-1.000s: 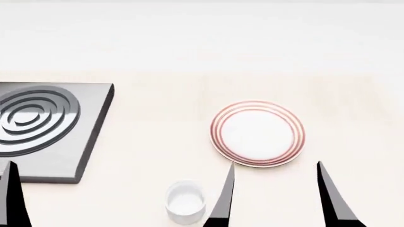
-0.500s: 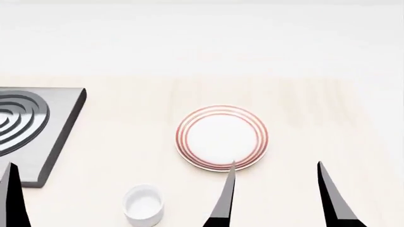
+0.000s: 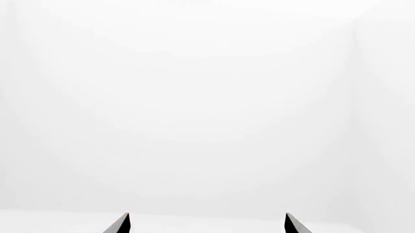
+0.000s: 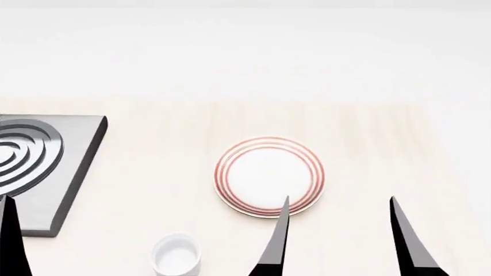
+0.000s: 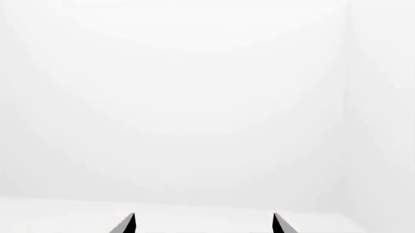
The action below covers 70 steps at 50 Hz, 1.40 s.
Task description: Pick the akita bowl on the cookies box and place it on the plate.
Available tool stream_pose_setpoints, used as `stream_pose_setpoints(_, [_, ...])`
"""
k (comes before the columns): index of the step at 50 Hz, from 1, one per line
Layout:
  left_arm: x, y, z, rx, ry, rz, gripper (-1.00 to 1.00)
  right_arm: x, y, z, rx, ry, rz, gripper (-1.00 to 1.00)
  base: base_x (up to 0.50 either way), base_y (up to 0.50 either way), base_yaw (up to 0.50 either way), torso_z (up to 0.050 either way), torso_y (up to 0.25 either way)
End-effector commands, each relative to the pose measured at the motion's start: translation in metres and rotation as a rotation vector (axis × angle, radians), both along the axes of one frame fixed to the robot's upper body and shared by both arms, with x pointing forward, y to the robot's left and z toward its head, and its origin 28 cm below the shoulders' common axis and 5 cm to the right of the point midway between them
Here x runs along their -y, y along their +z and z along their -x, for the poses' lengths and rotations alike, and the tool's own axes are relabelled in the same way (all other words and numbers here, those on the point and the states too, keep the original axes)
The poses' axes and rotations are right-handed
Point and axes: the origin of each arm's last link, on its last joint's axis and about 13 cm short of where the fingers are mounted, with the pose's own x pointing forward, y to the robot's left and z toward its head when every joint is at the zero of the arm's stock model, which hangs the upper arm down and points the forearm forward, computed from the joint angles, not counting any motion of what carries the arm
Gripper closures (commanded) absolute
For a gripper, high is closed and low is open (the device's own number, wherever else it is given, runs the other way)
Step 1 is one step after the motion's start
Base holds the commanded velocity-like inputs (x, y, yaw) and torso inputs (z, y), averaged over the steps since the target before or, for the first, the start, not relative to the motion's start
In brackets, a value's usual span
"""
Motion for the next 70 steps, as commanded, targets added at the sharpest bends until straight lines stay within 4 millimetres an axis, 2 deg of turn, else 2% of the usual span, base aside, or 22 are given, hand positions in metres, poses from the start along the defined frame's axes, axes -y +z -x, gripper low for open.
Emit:
stream_pose_setpoints(1, [0.0002,0.0002,0.0005,0.000,0.000,-0.003,-1.00,-0.0001,0.0007,0.0005,-0.002,-0.001,0.002,-1.00,0.00,0.00,0.00,0.050,0.000])
stream_pose_setpoints(15, [0.0021,-0.0002,0.0021,0.012,0.015,-0.085,-1.00,-0.0008,0.0004,0.0001,-0.005,0.004,0.006,-1.00,0.00,0.00,0.00,0.048,-0.099])
stream_pose_setpoints(64, [0.0026,-0.0010,0.0028,-0.006,-0.016,-0.054,-1.00,-0.0005,0.0022,0.0015,-0.029,0.009,0.015,-1.00,0.00,0.00,0.00,0.044,-0.171])
stream_pose_setpoints(70, [0.0027,-0.0048,-0.0001,-0.045,-0.025,-0.030,-1.00,-0.0036,0.0018,0.0013,-0.063,0.054,-0.001,-1.00,0.00,0.00,0.00,0.005,-0.008])
